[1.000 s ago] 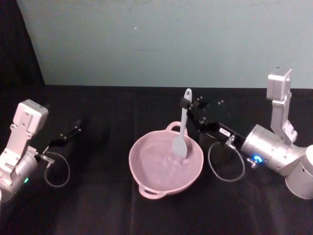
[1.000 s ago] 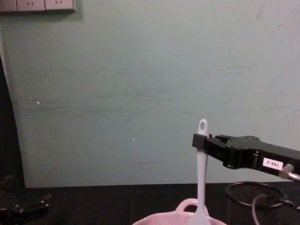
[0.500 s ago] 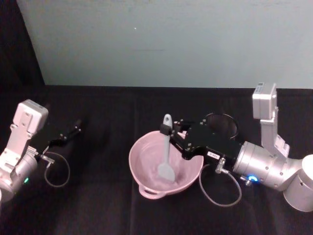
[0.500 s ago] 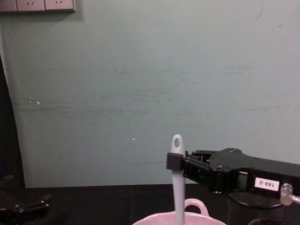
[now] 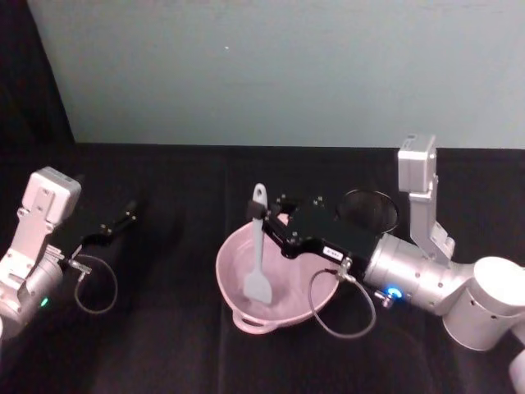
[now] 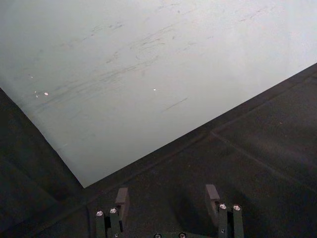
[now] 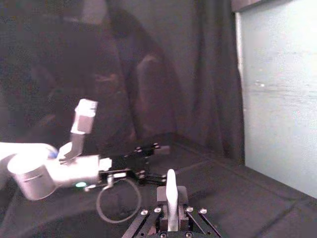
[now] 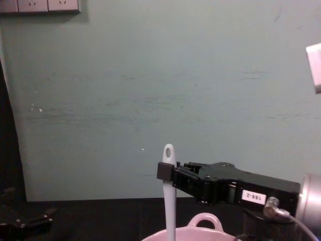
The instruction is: Use the one hand to pick up the spoon and stir the clear water in the bowl.
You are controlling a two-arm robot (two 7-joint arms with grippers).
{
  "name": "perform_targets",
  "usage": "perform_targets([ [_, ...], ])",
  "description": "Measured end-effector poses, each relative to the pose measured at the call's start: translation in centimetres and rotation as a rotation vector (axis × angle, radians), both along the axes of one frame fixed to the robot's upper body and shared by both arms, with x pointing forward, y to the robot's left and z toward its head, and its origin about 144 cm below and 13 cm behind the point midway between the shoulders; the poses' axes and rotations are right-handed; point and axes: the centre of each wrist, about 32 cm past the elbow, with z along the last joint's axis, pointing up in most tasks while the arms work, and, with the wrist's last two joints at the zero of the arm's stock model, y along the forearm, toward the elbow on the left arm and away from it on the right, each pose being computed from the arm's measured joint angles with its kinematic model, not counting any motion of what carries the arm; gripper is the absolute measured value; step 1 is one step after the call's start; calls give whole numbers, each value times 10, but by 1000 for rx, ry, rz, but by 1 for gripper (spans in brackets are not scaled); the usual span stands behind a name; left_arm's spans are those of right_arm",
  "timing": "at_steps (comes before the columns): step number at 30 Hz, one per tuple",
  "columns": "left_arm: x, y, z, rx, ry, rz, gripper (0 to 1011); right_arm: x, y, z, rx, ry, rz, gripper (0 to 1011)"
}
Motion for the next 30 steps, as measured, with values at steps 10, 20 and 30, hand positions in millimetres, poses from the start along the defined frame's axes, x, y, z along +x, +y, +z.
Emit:
perform_targets([
  [10,0,0,0,0,0,0,1005,24,-5,-3,-19,-5,-110,113],
  [20,0,0,0,0,0,0,1005,30,-32,9,-61,-51,-184,114],
  [30,0,0,0,0,0,0,1005,13,-41,18,-119,-99,-142,114],
])
